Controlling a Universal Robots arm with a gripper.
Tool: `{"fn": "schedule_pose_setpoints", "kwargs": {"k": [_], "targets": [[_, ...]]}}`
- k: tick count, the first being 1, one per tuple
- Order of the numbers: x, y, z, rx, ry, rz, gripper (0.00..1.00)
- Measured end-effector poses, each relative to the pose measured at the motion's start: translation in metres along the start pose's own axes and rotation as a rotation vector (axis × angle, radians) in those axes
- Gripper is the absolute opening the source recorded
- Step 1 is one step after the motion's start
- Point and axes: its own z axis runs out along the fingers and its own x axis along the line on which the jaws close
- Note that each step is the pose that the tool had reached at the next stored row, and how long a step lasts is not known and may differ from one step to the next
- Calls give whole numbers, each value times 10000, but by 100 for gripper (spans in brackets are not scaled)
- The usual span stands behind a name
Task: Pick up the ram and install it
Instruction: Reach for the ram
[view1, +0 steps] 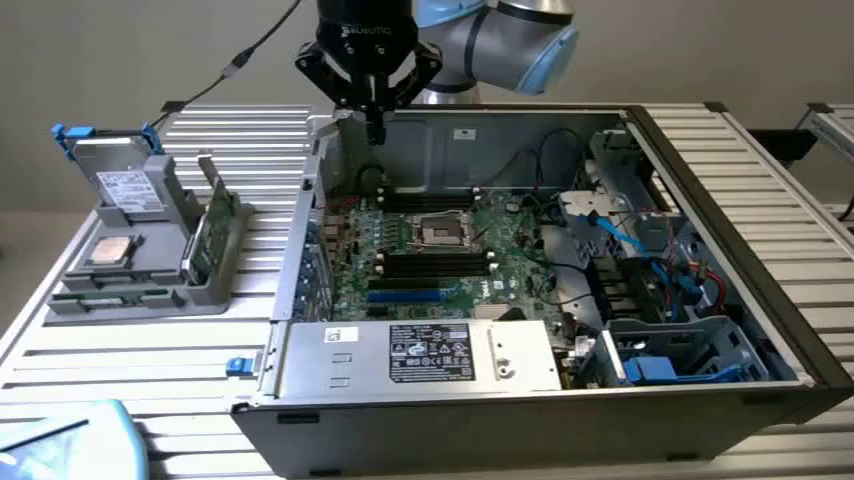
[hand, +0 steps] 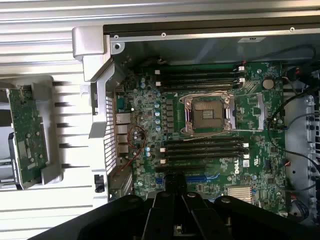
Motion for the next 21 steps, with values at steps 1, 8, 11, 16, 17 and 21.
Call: {"fn": "schedule_pose_setpoints", "kwargs": {"k": [1,8,11,16,17,21], "targets": [[0,0,0,0,0,0,11],[0,0,0,0,0,0,11],[0,0,0,0,0,0,11],[53,3,-2,2,1,0,11],[98,9,-2,1,1,0,11],[284,43,0,0,3,1,11]]}}
